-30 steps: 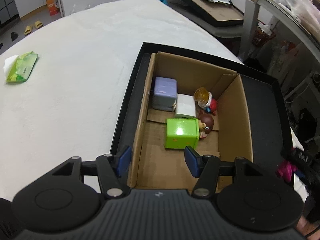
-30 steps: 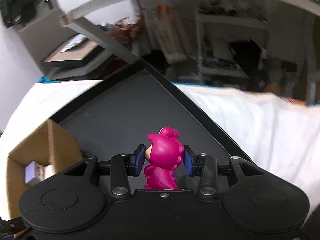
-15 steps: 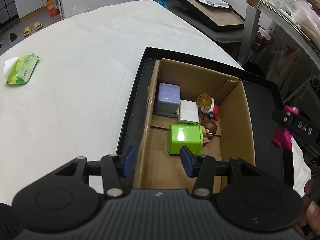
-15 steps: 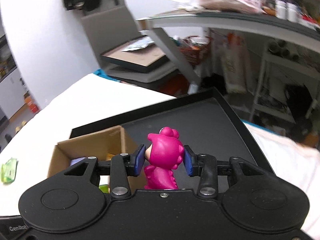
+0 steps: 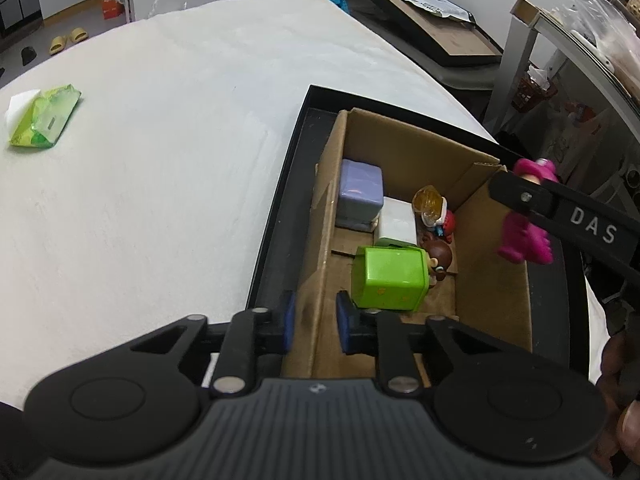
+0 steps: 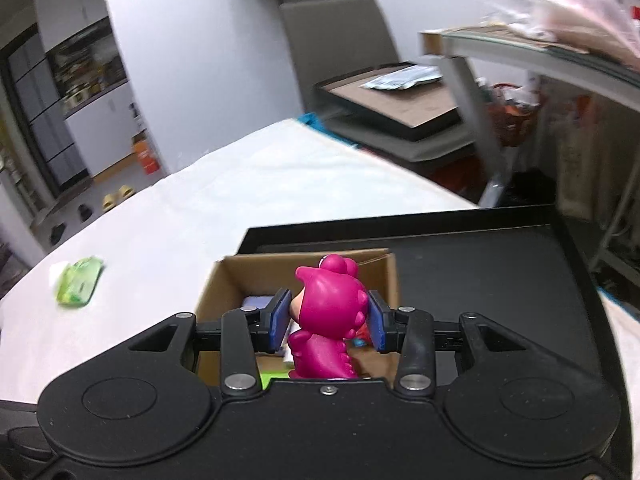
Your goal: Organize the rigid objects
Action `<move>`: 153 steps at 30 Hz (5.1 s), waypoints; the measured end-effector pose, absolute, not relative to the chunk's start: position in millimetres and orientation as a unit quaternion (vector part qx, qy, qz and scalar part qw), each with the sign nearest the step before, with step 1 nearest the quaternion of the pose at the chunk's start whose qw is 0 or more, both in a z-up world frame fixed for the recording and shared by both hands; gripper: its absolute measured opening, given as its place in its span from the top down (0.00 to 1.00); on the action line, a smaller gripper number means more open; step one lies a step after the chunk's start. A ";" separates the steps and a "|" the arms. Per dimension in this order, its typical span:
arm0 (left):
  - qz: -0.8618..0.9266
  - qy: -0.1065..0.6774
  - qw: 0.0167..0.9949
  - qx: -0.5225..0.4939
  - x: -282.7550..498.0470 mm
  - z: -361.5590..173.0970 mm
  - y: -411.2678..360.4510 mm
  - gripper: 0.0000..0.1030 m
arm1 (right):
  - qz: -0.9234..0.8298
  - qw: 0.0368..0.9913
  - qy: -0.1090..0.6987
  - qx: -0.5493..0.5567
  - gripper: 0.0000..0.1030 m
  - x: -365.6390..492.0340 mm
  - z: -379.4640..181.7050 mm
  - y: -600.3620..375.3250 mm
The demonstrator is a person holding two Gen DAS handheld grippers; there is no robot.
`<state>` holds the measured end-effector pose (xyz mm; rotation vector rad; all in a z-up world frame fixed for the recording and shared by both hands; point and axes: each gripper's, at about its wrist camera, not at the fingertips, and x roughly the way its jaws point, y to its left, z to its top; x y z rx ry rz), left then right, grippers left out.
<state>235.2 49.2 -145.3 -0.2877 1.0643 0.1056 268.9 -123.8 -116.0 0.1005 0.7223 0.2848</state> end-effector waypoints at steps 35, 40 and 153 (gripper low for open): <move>0.041 0.509 0.846 -0.157 232.1 -132.8 56.1 0.89 | 0.167 0.885 0.421 0.103 0.55 263.6 -126.5 -116.8; 0.040 0.502 0.851 -0.148 224.7 -119.0 52.0 0.89 | 0.142 0.891 0.420 0.099 0.48 252.6 -114.4 -129.0; -0.015 0.397 0.917 -0.047 25.1 47.7 25.7 0.07 | 0.035 0.939 0.340 0.023 0.00 20.1 38.8 -211.3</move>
